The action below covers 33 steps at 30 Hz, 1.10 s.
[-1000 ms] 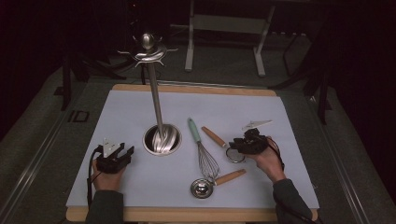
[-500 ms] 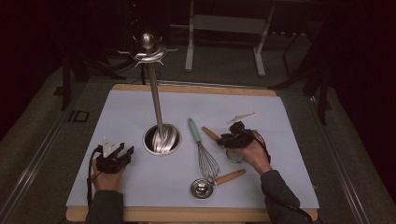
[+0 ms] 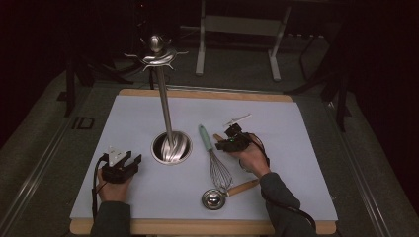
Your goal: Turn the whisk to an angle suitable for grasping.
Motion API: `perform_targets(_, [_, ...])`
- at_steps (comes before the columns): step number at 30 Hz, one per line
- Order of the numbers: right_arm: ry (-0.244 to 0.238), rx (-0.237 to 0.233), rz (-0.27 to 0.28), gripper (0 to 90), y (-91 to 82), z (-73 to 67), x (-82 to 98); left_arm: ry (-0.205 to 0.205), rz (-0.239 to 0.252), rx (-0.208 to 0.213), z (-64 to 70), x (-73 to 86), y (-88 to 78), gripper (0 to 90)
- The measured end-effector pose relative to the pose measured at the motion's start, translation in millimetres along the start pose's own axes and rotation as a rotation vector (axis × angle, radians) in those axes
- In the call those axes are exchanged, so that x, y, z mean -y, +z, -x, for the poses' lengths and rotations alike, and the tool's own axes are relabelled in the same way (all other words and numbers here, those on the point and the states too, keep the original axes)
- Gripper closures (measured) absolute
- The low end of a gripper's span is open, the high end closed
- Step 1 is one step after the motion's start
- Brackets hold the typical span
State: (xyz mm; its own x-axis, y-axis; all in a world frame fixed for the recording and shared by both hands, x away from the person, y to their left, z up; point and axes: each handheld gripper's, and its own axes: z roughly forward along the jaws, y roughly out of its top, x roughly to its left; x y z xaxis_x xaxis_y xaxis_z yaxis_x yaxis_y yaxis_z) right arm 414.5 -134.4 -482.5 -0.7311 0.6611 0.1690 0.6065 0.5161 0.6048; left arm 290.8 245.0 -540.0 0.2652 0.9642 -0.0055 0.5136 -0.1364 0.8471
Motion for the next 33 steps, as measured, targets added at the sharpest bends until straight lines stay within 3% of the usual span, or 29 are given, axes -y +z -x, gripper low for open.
perform_targets(7, [0.044,-0.012,-0.034,73.1,15.0,-3.1,-11.5,-0.001,0.000,-0.001,-0.1,0.0,-0.1,56.5])
perform_targets(13, [0.087,-0.035,-0.076,75.8,27.0,-4.0,-19.1,0.000,0.001,-0.001,0.0,0.0,-0.1,56.4])
perform_targets(19, [0.140,-0.070,-0.123,71.4,37.2,-6.4,-23.9,0.001,-0.001,-0.003,0.2,-0.1,-0.1,56.3])
perform_targets(32, [0.229,-0.087,-0.211,62.0,55.8,-9.8,-43.4,0.001,-0.001,-0.003,0.3,-0.1,-0.2,56.2])
perform_targets(33, [0.238,-0.077,-0.237,60.5,66.3,-12.6,-44.8,0.000,0.001,-0.002,0.2,0.0,-0.2,56.2])
